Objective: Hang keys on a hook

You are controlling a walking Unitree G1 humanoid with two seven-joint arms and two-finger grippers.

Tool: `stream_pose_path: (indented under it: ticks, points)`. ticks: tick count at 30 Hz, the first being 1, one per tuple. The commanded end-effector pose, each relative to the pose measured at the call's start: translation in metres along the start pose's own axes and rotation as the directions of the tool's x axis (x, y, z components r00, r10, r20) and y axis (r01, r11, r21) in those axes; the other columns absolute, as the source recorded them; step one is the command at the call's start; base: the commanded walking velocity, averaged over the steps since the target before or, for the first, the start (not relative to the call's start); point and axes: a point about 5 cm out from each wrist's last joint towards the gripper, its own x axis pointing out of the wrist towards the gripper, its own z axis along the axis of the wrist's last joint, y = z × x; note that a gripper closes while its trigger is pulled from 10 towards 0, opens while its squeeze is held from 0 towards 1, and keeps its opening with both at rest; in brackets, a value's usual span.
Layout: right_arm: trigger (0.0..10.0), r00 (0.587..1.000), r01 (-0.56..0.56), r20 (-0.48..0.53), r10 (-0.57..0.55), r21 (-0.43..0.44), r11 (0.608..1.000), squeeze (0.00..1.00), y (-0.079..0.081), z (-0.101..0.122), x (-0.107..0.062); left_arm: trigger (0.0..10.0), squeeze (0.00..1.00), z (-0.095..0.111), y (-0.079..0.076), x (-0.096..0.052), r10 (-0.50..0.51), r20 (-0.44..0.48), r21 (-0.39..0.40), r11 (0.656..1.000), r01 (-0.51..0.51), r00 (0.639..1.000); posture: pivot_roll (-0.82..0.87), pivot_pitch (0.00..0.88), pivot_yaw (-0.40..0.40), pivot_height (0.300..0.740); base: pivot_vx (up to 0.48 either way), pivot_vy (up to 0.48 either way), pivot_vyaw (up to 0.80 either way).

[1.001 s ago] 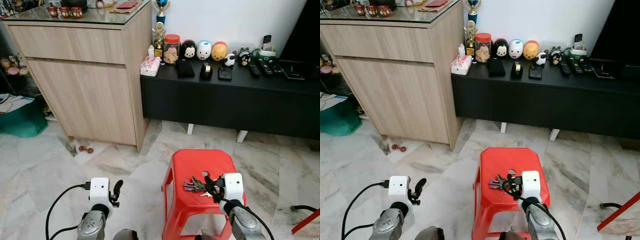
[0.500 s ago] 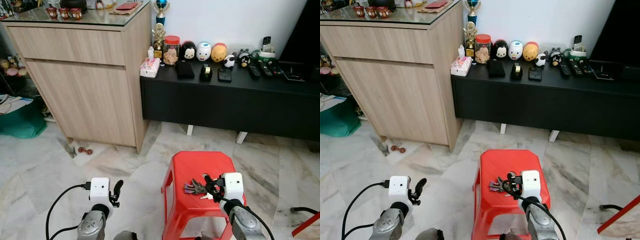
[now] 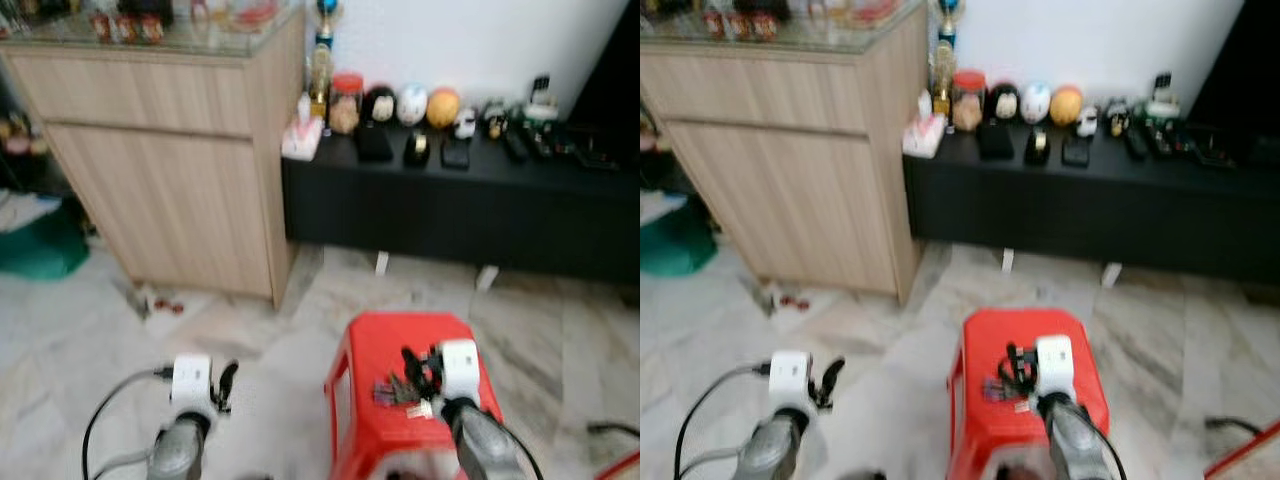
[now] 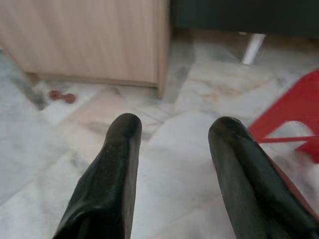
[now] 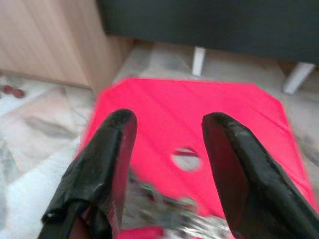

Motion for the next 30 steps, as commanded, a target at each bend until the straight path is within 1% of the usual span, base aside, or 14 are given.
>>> stream_pose_path:
  ticks: [1, 4, 10, 12, 14, 15, 17, 19, 20, 21, 22, 27, 28, 30]
  points:
    - [10.0, 1.0, -0.008, 0.001, 0.008, 0.0, 1.0, 0.0, 0.002, 0.002, 0.002, 10.0, 0.0, -0.002, 0.003, -0.001, 0.003, -0.015, 0.017, 1.0, -0.002, 1.0, 0.02, 0.012, -0.032, 0.638, 0.289, 0.0, 0.0]
    - [10.0, 1.0, -0.009, -0.006, 0.009, -0.002, 1.0, 0.0, 0.002, 0.001, 0.002, 10.0, 0.0, -0.002, 0.003, -0.001, 0.003, -0.013, 0.015, 1.0, -0.003, 1.0, 0.02, 0.013, -0.032, 0.638, 0.279, 0.0, 0.0]
    - [10.0, 0.997, -0.043, -0.068, 0.041, -0.025, 0.999, 0.0, 0.004, -0.004, 0.002, 10.0, 0.0, -0.002, 0.004, -0.001, 0.003, -0.015, 0.014, 1.0, -0.003, 1.0, 0.02, 0.015, -0.032, 0.638, 0.0, 0.0, 0.0]
    - [10.0, 0.991, -0.095, -0.101, 0.093, -0.016, 0.995, 0.0, 0.007, -0.007, 0.002, 10.0, 0.0, -0.003, 0.003, -0.001, 0.003, -0.02, 0.013, 1.0, -0.002, 1.0, 0.02, 0.015, -0.031, 0.638, 0.0, 0.0, 0.0]
    - [10.0, 0.986, -0.112, -0.133, 0.105, -0.05, 0.992, 0.0, 0.008, -0.01, 0.002, 10.0, 0.0, -0.004, 0.003, -0.001, 0.002, -0.024, 0.014, 1.0, -0.001, 1.0, 0.02, 0.016, -0.031, 0.638, 0.0, 0.0, 0.0]
    - [10.0, 0.979, -0.13, -0.163, 0.12, -0.054, 0.99, 0.0, 0.009, -0.012, 0.002, 10.0, 0.0, -0.004, 0.003, -0.001, 0.001, -0.025, 0.014, 1.0, 0.0, 1.0, 0.02, 0.016, -0.031, 0.638, 0.0, 0.0, 0.0]
    - [10.0, 0.974, -0.139, -0.188, 0.126, -0.059, 0.988, 0.0, 0.009, -0.015, 0.002, 10.0, 0.0, -0.004, 0.003, -0.001, 0.0, -0.025, 0.014, 1.0, 0.0, 1.0, 0.02, 0.018, -0.031, 0.638, 0.0, 0.0, 0.0]
    - [10.0, 0.961, -0.176, -0.226, 0.159, -0.058, 0.983, 0.0, 0.013, -0.018, 0.002, 10.0, 0.0, -0.004, 0.003, -0.002, -0.001, -0.025, 0.015, 1.0, 0.001, 1.0, 0.02, 0.019, -0.03, 0.638, 0.0, 0.0, 0.0]
    - [10.0, 0.957, -0.183, -0.241, 0.163, -0.062, 0.981, 0.28, 0.013, -0.019, 0.002, 10.0, 0.0, -0.004, 0.003, -0.002, -0.001, -0.025, 0.014, 1.0, 0.002, 1.0, 0.02, 0.02, -0.031, 0.638, 0.0, 0.0, 0.0]
    - [10.0, 0.954, -0.186, -0.25, 0.164, -0.067, 0.98, 0.28, 0.014, -0.02, 0.002, 10.0, 0.0, -0.004, 0.003, -0.002, -0.002, -0.024, 0.014, 1.0, 0.002, 1.0, 0.02, 0.021, -0.031, 0.638, 0.0, 0.0, 0.0]
    - [10.0, 0.952, -0.184, -0.261, 0.159, -0.074, 0.98, 1.0, 0.014, -0.019, 0.003, 10.0, 0.0, -0.005, 0.002, -0.002, -0.002, -0.025, 0.015, 1.0, 0.003, 1.0, 0.03, 0.024, -0.032, 0.638, 0.0, 0.0, 0.0]
    - [10.0, 0.951, -0.162, -0.283, 0.128, -0.103, 0.981, 0.99, 0.013, -0.018, 0.005, 10.0, 0.0, -0.007, 0.006, -0.004, 0.009, -0.034, 0.015, 1.0, -0.008, 0.999, 0.02, 0.038, -0.036, 0.638, 0.0, 0.0, 0.0]
    - [10.0, 0.949, -0.164, -0.288, 0.126, -0.111, 0.98, 0.0, 0.013, -0.017, 0.006, 10.0, 0.0, -0.007, 0.008, -0.004, 0.015, -0.034, 0.015, 1.0, -0.015, 0.999, 0.02, 0.042, -0.037, 0.638, 0.0, 0.0, 0.0]
    - [10.0, 0.957, -0.13, -0.276, 0.094, -0.115, 0.985, 0.0, 0.012, -0.014, 0.008, 10.0, 0.0, -0.006, 0.011, -0.004, 0.02, -0.033, 0.015, 1.0, -0.02, 0.999, 0.03, 0.046, -0.038, 0.638, 0.0, 0.0, 0.0]
